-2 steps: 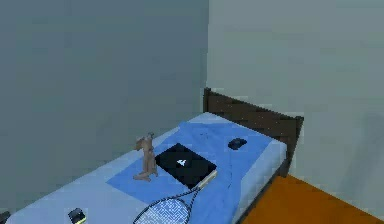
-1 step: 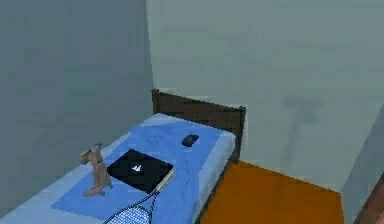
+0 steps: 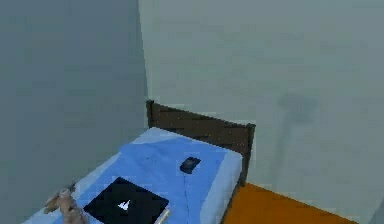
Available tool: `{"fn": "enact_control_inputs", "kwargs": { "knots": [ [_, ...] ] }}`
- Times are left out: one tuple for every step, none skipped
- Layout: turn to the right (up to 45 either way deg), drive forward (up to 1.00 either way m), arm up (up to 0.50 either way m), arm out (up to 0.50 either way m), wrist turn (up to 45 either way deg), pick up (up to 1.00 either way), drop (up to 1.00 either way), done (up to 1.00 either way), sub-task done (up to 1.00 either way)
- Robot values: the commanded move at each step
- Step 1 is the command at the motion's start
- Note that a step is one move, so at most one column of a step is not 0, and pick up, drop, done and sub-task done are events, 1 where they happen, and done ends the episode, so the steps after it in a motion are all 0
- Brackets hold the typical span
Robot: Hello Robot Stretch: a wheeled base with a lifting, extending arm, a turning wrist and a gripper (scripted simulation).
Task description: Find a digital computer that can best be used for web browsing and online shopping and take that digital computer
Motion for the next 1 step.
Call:
{"fn": "enact_control_inputs", "kwargs": {
  "knots": [
    [-45.0, 0.00, 0.00, 0.00, 0.0, 0.00, 0.00, 0.00, 0.00]
  ]
}}
